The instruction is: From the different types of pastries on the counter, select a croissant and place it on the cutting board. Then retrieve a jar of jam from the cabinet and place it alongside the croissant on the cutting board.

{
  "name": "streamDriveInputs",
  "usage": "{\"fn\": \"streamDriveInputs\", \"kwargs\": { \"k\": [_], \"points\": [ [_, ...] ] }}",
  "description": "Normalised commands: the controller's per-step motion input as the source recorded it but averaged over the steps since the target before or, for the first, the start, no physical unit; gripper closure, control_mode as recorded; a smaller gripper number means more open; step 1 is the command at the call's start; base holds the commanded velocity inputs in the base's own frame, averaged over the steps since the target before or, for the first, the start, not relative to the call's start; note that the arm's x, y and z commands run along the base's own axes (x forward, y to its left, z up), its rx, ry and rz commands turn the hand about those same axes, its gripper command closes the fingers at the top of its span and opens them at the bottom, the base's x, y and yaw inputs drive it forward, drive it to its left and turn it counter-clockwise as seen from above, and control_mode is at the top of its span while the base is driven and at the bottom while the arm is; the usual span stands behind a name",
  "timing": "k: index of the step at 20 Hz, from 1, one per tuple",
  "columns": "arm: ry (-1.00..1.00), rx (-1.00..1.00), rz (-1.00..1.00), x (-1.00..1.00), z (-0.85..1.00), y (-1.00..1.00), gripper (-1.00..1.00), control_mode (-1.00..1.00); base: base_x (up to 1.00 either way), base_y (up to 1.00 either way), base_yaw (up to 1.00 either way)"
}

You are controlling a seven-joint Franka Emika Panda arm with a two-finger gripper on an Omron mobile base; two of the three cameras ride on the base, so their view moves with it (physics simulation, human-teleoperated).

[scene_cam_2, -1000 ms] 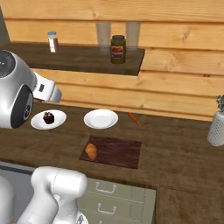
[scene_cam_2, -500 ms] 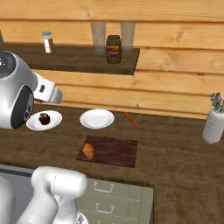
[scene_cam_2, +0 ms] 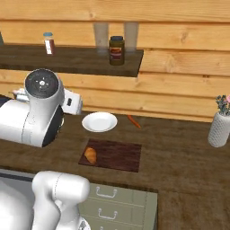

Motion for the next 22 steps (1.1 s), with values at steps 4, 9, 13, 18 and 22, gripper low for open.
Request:
{"fn": "streamDriveInputs", "kwargs": {
  "k": [4, 9, 13, 18, 22],
  "points": [
    [-0.04, 0.0, 0.26, -0.01, -0.14, -0.28, 1.0, -1.0, 0.0, 0.0, 0.0],
    [-0.04, 0.03, 0.36, -0.13, -0.04, -0.31, 1.0, -1.0, 0.0, 0.0, 0.0],
    [-0.01, 0.07, 0.42, -0.04, -0.16, -0.3, 1.0, -1.0, 0.0, 0.0, 0.0],
    [0.0, 0.06, 0.38, 0.05, -0.41, -0.21, 1.0, -1.0, 0.0, 0.0, 0.0],
    [-0.01, 0.04, 0.29, 0.39, -0.55, -0.14, 1.0, -1.0, 0.0, 0.0, 0.0]
  ]
}}
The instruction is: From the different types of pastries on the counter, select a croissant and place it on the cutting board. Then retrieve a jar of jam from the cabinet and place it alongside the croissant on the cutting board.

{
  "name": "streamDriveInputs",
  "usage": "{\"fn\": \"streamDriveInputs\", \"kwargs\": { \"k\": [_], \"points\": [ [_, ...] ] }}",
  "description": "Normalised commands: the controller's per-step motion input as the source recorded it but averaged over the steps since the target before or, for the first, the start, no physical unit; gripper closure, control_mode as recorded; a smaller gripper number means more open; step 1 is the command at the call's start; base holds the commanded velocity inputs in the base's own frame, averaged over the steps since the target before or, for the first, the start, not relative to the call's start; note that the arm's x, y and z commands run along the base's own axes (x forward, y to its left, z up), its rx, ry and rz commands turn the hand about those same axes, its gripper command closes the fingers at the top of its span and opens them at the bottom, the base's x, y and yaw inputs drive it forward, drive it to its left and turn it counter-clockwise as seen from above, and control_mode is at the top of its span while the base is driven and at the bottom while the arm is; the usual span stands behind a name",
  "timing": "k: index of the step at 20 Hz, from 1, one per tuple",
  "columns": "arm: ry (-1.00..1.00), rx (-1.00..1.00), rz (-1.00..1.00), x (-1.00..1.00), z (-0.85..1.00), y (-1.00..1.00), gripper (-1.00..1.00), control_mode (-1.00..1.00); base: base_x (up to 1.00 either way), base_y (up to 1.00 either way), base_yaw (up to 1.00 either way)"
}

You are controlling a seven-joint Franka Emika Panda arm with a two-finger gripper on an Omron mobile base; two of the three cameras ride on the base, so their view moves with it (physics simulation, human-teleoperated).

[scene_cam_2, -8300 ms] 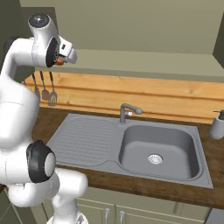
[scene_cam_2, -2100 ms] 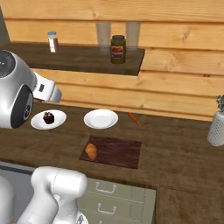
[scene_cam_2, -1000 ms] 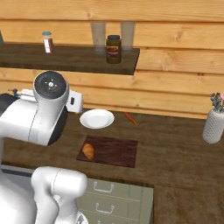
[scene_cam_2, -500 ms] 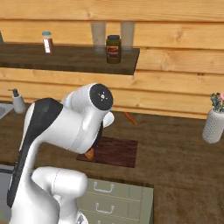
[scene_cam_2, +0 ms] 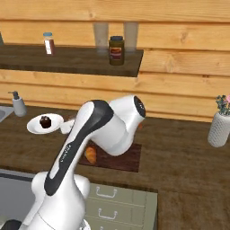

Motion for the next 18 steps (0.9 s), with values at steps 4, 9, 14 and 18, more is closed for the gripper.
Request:
{"fn": "streamDriveInputs", "kwargs": {
  "k": [4, 9, 14, 18],
  "points": [
    [-0.14, 0.02, 0.11, 0.37, -0.51, -0.18, 1.0, -1.0, 0.0, 0.0, 0.0],
    [-0.2, 0.16, 0.0, 0.52, -0.37, -0.26, 1.0, -1.0, 0.0, 0.0, 0.0],
    [-0.08, 0.14, 0.01, 0.38, -0.48, -0.02, 1.0, -1.0, 0.0, 0.0, 0.0],
    [0.0, 0.08, 0.06, 0.21, -0.59, 0.0, 1.0, -1.0, 0.0, 0.0, 0.0]
  ]
}}
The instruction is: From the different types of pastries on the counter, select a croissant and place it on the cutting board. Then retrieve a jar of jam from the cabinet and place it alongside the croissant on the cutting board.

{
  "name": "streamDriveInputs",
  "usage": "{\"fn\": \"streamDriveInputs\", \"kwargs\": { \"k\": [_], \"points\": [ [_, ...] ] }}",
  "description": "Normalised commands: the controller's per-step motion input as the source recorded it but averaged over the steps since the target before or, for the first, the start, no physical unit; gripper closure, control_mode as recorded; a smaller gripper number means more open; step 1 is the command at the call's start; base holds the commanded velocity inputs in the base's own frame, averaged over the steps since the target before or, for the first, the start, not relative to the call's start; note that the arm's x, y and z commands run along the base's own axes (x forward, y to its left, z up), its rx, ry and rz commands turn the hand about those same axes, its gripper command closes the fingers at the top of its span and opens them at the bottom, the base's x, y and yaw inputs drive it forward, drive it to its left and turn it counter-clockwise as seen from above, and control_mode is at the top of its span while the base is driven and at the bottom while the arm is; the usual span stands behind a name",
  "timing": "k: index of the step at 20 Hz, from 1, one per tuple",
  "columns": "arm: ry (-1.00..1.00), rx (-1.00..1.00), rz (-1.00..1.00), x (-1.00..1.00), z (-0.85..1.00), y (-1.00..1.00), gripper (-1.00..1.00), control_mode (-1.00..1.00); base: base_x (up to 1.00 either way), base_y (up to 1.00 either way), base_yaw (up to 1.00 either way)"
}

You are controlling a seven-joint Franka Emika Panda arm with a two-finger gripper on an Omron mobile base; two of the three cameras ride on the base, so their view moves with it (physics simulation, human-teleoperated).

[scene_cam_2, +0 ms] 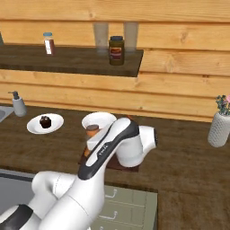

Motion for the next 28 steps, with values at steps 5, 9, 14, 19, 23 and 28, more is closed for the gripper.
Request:
{"fn": "streamDriveInputs", "kwargs": {
  "k": [5, 9, 14, 19, 23, 28],
  "points": [
    [0.0, 0.07, 0.1, 0.35, -0.34, -0.11, 1.0, -1.0, 0.0, 0.0, 0.0],
    [0.0, 0.02, 0.07, 0.39, -0.2, -0.05, 1.0, -1.0, 0.0, 0.0, 0.0],
    [-0.04, -0.07, 0.01, 0.0, -0.1, -0.14, 1.0, -1.0, 0.0, 0.0, 0.0],
    [-0.06, -0.11, 0.07, 0.02, -0.34, -0.5, 1.0, -1.0, 0.0, 0.0, 0.0],
    [0.0, -0.04, 0.0, 0.48, -0.37, -0.19, 1.0, -1.0, 0.0, 0.0, 0.0],
    [0.0, 0.0, 0.0, 0.81, -0.23, -0.1, 1.0, -1.0, 0.0, 0.0, 0.0]
  ]
}}
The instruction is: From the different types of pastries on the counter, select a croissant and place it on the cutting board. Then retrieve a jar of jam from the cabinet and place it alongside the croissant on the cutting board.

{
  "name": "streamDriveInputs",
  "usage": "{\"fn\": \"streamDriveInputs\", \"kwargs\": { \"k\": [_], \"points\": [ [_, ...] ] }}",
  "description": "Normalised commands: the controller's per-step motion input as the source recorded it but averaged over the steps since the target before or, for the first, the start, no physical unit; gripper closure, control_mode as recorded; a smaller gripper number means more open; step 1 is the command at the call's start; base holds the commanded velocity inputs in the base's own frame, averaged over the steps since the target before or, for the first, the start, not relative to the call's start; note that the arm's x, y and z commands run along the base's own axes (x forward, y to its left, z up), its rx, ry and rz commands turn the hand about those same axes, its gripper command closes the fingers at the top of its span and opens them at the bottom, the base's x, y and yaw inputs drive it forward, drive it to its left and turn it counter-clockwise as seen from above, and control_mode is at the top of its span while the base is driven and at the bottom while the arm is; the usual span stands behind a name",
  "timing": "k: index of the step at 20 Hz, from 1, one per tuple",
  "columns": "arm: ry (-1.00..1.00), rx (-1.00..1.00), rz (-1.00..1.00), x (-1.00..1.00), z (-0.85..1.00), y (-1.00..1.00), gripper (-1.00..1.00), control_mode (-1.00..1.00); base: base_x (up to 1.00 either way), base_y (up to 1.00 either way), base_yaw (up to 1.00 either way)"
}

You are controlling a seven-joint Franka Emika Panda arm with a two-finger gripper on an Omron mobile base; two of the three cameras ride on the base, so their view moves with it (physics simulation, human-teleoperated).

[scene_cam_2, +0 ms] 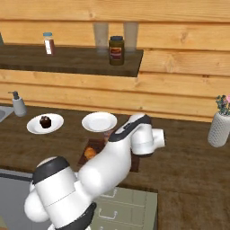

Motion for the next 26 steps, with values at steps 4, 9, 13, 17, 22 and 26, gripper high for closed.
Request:
{"fn": "streamDriveInputs", "kwargs": {
  "k": [4, 9, 13, 17, 22, 26],
  "points": [
    [0.0, 0.0, 0.0, 0.5, -0.45, -0.01, 1.0, -1.0, 0.0, 0.0, 0.0],
    [-0.03, -0.02, 0.06, 0.3, -0.64, -0.06, 1.0, -1.0, 0.0, 0.0, 0.0],
    [-0.03, -0.01, 0.06, 0.08, -0.38, -0.03, 1.0, -1.0, 0.0, 0.0, 0.0],
    [-0.05, -0.02, 0.08, 0.09, -0.3, -0.06, 1.0, -1.0, 0.0, 0.0, 0.0],
    [-0.05, -0.02, 0.09, 0.08, -0.3, -0.11, 1.0, -1.0, 0.0, 0.0, 0.0],
    [-0.03, -0.02, 0.01, 0.15, -0.32, 0.0, 1.0, -1.0, 0.0, 0.0, 0.0]
  ]
}}
